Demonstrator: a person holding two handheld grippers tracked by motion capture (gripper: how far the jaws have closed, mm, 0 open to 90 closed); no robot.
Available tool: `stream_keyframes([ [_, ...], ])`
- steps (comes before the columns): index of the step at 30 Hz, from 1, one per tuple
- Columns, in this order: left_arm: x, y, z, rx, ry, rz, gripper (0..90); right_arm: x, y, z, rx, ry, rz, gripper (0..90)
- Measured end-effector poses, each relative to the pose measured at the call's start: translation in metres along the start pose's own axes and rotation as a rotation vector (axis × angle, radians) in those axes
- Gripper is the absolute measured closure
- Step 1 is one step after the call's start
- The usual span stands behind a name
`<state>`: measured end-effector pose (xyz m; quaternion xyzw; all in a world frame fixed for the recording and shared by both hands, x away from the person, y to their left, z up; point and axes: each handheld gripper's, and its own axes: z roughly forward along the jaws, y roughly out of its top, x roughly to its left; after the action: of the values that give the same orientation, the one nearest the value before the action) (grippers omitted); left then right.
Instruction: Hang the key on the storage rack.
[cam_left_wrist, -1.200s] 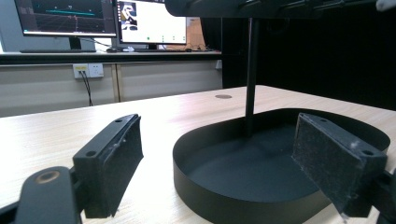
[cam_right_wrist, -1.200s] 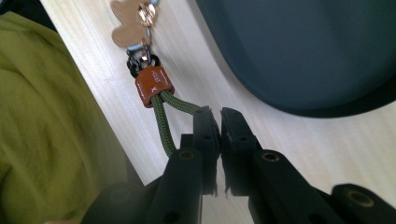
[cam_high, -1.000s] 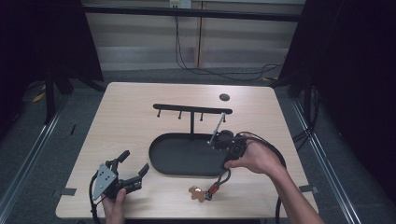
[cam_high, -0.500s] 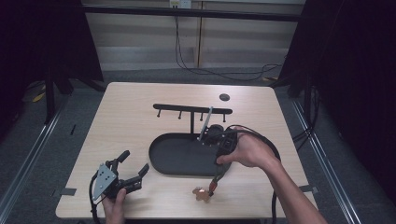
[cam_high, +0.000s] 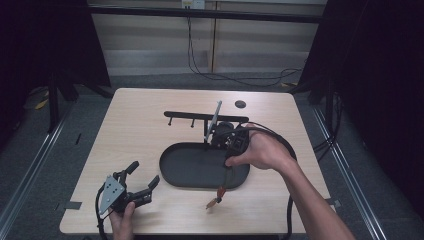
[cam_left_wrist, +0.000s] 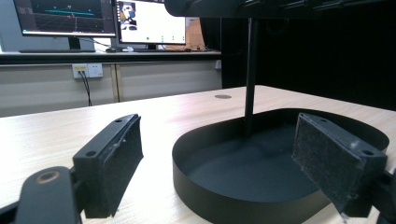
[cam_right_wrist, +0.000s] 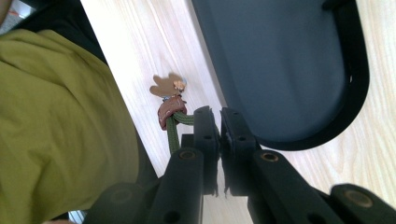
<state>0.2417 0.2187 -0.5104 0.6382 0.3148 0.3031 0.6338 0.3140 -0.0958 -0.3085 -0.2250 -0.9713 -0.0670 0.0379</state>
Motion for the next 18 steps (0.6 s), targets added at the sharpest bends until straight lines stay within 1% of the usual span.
stream_keyframes([
  [1, 0.000, 0.000, 0.000, 0.000, 0.000, 0.000, 15.7, 0.000, 0.001, -0.002, -0.001, 0.002, 0.003, 85.4],
  [3, 0.000, 0.000, 0.000, -0.001, -0.002, -0.002, 15.7, -0.001, 0.003, -0.005, -0.016, -0.019, 0.009, 85.4],
  [5, 0.000, 0.000, 0.000, -0.001, -0.003, -0.001, 15.7, -0.001, 0.004, -0.009, -0.016, -0.023, 0.003, 85.4],
  [6, 0.000, 0.000, 0.000, -0.001, 0.003, 0.004, 15.7, -0.001, 0.004, -0.010, -0.012, -0.028, 0.005, 85.4],
  [7, 0.000, 0.000, 0.000, -0.001, 0.000, 0.001, 15.7, -0.001, 0.005, -0.011, -0.003, -0.031, 0.001, 85.4],
  [8, 0.000, 0.000, 0.000, -0.001, -0.002, -0.001, 15.7, -0.001, 0.005, -0.011, -0.013, -0.032, -0.003, 85.4],
  [10, 0.000, 0.000, 0.000, -0.001, 0.000, 0.001, 15.7, -0.001, 0.005, -0.014, -0.016, -0.030, -0.006, 85.4],
  [11, 0.000, 0.000, 0.000, -0.001, -0.001, 0.002, 15.7, -0.001, 0.005, -0.017, -0.027, -0.029, -0.002, 85.4],
  [15, 0.000, 0.000, 0.000, -0.001, -0.002, 0.000, 15.7, -0.001, 0.007, -0.024, -0.042, -0.024, -0.007, 85.4],
  [17, 0.000, 0.000, 0.000, 0.000, 0.000, 0.002, 15.7, -0.001, 0.008, -0.030, -0.054, -0.021, 0.000, 85.4],
  [18, 0.000, 0.000, 0.000, -0.001, -0.001, 0.002, 15.7, -0.001, 0.008, -0.032, -0.066, -0.022, -0.005, 85.4],
])
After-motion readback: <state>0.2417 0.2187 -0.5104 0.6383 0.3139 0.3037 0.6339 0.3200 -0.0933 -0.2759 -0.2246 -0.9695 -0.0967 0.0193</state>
